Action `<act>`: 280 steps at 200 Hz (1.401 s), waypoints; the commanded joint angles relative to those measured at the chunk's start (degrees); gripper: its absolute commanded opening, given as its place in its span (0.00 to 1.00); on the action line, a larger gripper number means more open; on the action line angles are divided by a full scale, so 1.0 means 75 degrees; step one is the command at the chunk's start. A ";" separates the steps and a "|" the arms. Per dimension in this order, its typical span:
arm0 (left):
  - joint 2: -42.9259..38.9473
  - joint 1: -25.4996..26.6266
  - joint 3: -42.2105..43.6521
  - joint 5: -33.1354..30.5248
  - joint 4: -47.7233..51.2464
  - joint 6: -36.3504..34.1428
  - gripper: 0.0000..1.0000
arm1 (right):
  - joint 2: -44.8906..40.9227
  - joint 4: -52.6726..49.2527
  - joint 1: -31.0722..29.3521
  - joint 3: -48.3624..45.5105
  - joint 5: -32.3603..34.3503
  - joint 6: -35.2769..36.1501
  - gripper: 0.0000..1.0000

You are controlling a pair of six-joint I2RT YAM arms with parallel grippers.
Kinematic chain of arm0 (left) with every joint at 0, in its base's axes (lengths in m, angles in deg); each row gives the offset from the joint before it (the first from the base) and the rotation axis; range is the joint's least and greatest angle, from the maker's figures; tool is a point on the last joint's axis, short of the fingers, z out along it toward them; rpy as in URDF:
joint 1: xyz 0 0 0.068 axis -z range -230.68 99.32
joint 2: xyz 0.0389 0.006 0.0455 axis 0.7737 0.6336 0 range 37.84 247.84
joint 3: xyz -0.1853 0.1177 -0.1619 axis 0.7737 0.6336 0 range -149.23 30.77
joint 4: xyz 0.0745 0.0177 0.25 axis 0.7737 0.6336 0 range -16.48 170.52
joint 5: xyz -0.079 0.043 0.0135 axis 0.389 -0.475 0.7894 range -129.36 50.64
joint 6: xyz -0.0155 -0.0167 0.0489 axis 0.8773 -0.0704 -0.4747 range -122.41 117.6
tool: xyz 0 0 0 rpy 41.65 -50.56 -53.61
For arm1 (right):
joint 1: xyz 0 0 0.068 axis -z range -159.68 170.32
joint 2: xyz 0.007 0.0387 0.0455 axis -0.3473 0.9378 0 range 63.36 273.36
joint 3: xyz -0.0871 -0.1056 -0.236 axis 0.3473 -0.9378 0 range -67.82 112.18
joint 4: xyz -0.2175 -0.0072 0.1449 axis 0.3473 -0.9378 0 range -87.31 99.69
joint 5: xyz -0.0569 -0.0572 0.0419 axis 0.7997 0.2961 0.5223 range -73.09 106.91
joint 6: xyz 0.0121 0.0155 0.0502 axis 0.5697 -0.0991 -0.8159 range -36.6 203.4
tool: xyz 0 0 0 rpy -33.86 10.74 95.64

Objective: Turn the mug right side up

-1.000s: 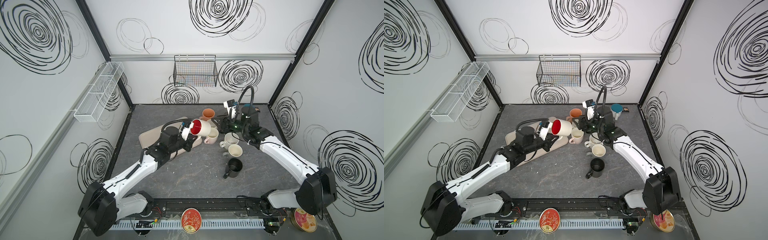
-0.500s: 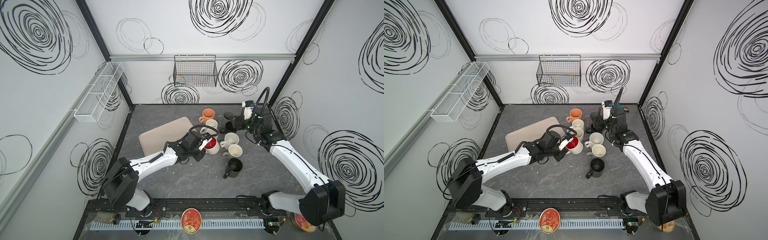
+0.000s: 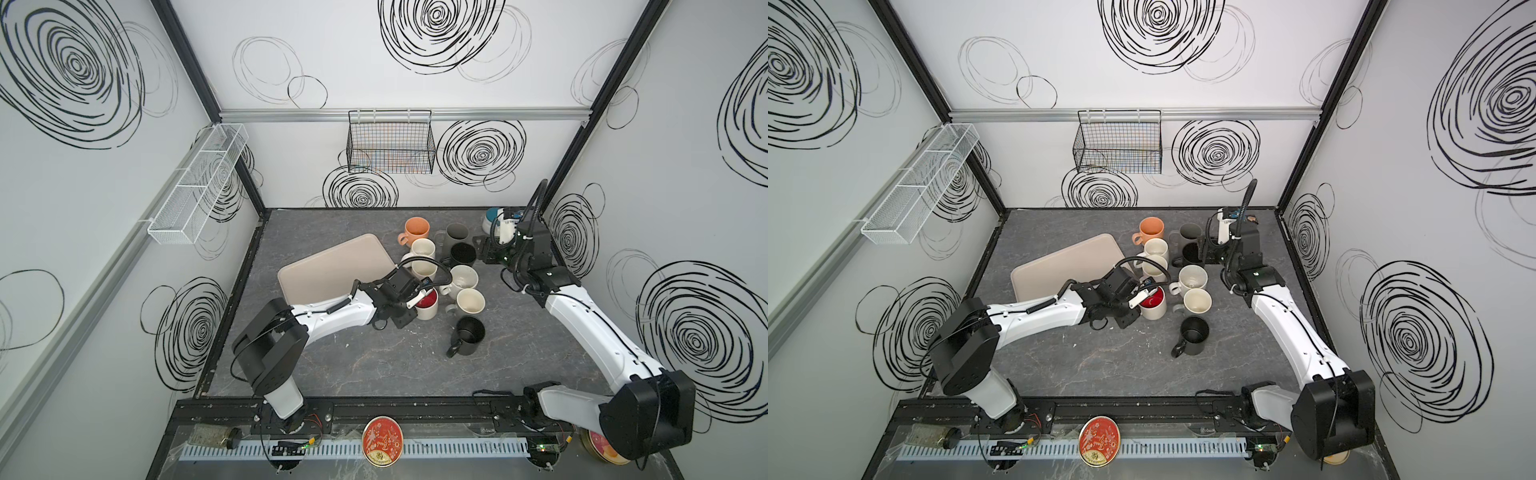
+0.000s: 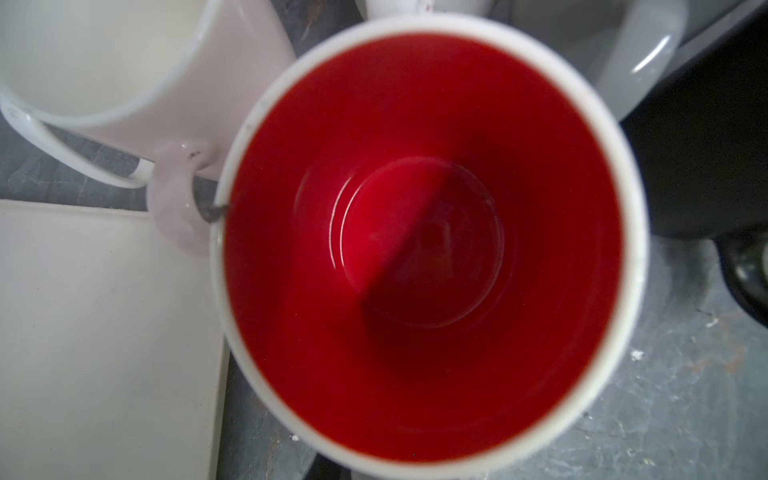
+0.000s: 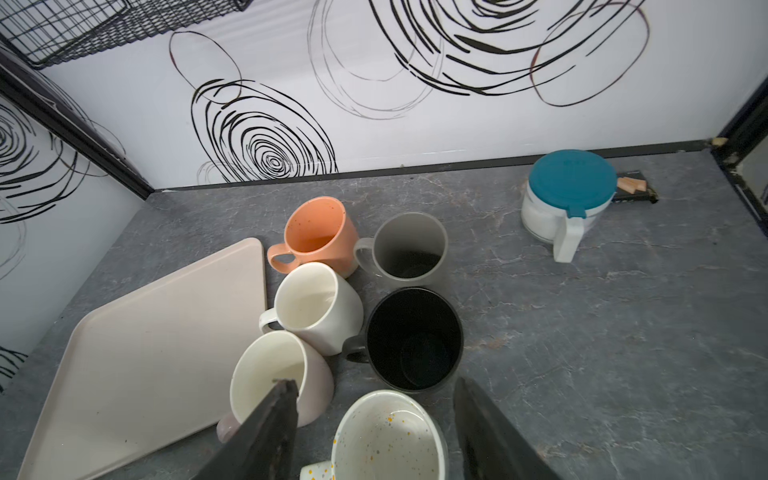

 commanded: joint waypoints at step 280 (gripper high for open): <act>-0.3671 -0.2291 0.0523 -0.2272 -0.0882 0.0750 0.93 | -0.2650 0.3180 0.0830 -0.3382 0.2896 0.1132 1.00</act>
